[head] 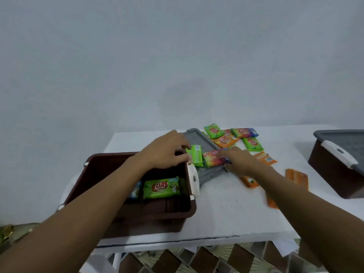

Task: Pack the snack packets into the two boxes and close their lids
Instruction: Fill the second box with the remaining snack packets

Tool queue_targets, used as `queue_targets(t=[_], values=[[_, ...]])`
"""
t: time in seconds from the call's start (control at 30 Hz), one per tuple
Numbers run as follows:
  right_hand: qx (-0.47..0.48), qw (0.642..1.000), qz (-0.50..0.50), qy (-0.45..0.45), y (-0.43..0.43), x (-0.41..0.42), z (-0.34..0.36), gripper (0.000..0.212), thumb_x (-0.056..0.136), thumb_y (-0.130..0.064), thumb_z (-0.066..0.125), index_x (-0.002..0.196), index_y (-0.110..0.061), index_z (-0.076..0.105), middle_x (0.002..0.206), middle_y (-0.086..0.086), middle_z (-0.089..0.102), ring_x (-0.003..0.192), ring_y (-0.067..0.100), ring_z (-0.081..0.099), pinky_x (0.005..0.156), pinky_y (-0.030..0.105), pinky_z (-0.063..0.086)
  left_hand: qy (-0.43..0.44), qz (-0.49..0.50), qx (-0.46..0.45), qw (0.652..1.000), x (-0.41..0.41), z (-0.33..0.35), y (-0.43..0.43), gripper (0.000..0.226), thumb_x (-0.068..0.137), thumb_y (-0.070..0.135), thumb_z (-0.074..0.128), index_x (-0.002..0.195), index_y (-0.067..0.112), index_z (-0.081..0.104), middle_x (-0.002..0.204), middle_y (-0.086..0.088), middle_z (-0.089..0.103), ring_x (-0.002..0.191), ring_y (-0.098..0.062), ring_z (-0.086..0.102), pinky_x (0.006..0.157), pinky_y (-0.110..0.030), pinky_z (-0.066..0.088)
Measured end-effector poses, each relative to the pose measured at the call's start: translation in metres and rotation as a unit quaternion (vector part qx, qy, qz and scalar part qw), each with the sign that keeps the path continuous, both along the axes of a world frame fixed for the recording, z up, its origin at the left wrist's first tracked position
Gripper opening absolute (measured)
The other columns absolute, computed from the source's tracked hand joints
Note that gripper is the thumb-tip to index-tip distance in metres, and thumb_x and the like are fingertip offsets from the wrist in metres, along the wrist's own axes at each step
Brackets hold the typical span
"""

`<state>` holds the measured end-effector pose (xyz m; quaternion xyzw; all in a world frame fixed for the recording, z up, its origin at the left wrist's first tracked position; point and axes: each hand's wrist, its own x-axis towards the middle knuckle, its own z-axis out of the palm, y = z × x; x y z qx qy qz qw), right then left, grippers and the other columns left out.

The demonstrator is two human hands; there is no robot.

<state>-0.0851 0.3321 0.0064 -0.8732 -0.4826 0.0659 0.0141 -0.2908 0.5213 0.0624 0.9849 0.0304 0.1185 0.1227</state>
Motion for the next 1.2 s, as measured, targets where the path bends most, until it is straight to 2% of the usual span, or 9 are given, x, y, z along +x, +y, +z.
queue_targets(t=[0.1, 0.2, 0.33, 0.47, 0.63, 0.77, 0.97, 1.1, 1.2], values=[[-0.044, 0.998, 0.044, 0.000, -0.002, 0.017, -0.017, 0.071, 0.093, -0.033, 0.054, 0.152, -0.033, 0.015, 0.162, -0.002, 0.013, 0.148, 0.022, 0.009, 0.113, 0.053, 0.018, 0.016, 0.022, 0.031, 0.999, 0.035, -0.006, -0.019, 0.032, 0.090, 0.045, 0.056, 0.113, 0.024, 0.065, 0.113, 0.006, 0.056, 0.109, -0.014, 0.046, 0.089, -0.040, 0.043], [-0.060, 0.995, 0.072, -0.020, -0.007, 0.040, -0.026, 0.085, 0.091, -0.052, 0.053, 0.154, -0.032, 0.000, 0.164, -0.004, -0.002, 0.149, 0.022, -0.003, 0.116, 0.056, 0.012, 0.049, 0.067, 0.057, 0.995, 0.069, -0.012, -0.028, 0.032, 0.092, 0.041, 0.057, 0.117, 0.023, 0.063, 0.121, 0.002, 0.057, 0.116, -0.017, 0.048, 0.083, -0.030, 0.036], [-0.012, 0.995, 0.094, -0.033, -0.013, 0.052, -0.035, 0.083, 0.087, -0.056, 0.058, 0.152, -0.029, 0.014, 0.155, 0.008, 0.021, 0.140, 0.031, 0.021, 0.112, 0.052, 0.023, 0.163, 0.126, 0.032, 0.978, 0.103, -0.025, -0.031, 0.043, 0.090, 0.045, 0.058, 0.123, 0.018, 0.060, 0.127, -0.007, 0.056, 0.120, -0.025, 0.050, 0.098, -0.037, 0.042], [0.066, 0.992, 0.058, 0.086, -0.026, 0.065, -0.043, 0.074, 0.085, -0.051, 0.064, 0.146, -0.030, 0.027, 0.136, 0.007, 0.039, 0.123, 0.024, 0.037, 0.101, 0.044, 0.036, 0.298, 0.179, 0.092, 0.933, 0.127, -0.030, -0.041, 0.057, 0.088, 0.055, 0.056, 0.132, 0.019, 0.052, 0.133, -0.010, 0.049, 0.119, -0.029, 0.050, 0.099, -0.041, 0.043], [0.126, 0.981, 0.031, 0.145, -0.071, 0.095, -0.036, 0.069, 0.076, -0.037, 0.076, 0.135, -0.032, 0.039, 0.125, -0.001, 0.042, 0.116, 0.017, 0.040, 0.100, 0.037, 0.042, 0.322, 0.231, 0.055, 0.917, 0.153, -0.040, -0.054, 0.068, 0.089, 0.053, 0.056, 0.143, 0.015, 0.039, 0.144, -0.016, 0.042, 0.127, -0.033, 0.045, 0.102, -0.042, 0.042], [0.066, 0.977, -0.024, 0.204, -0.108, 0.115, -0.041, 0.087, 0.074, -0.034, 0.079, 0.146, -0.029, 0.030, 0.137, 0.000, 0.033, 0.124, 0.016, 0.039, 0.101, 0.032, 0.045, 0.401, 0.276, 0.020, 0.873, 0.167, -0.063, -0.068, 0.076, 0.090, 0.053, 0.054, 0.152, 0.024, 0.021, 0.156, -0.024, 0.011, 0.139, -0.043, 0.027, 0.112, -0.050, 0.032], [0.093, 0.968, -0.041, 0.231, -0.113, 0.103, -0.040, 0.076, 0.072, -0.051, 0.078, 0.135, -0.023, 0.045, 0.123, -0.004, 0.051, 0.104, 0.009, 0.049, 0.086, 0.022, 0.046, 0.278, 0.306, -0.004, 0.911, 0.171, -0.071, -0.084, 0.040, 0.088, 0.036, 0.061, 0.123, 0.020, 0.049, 0.135, -0.019, 0.044, 0.126, -0.036, 0.043, 0.103, -0.051, 0.040], [0.059, 0.970, -0.091, 0.219, -0.106, 0.098, -0.034, 0.077, 0.071, -0.051, 0.079, 0.134, -0.023, 0.045, 0.127, -0.001, 0.053, 0.101, 0.010, 0.049, 0.082, 0.023, 0.047, 0.179, 0.292, -0.016, 0.939, 0.170, -0.064, -0.104, 0.029, 0.090, 0.007, 0.051, 0.118, 0.011, 0.047, 0.121, -0.017, 0.054, 0.107, -0.035, 0.056, 0.082, -0.039, 0.047], [0.076, 0.972, -0.116, 0.192, -0.104, 0.095, -0.020, 0.050, 0.074, -0.039, 0.081, 0.112, -0.028, 0.051, 0.112, -0.003, 0.060, 0.091, 0.011, 0.054, 0.081, 0.027, 0.052, 0.100, 0.306, -0.168, 0.932, 0.166, -0.044, -0.093, 0.020, 0.089, 0.004, 0.051, 0.105, 0.013, 0.043, 0.105, -0.016, 0.058, 0.092, -0.029, 0.057, 0.064, -0.034, 0.039]])
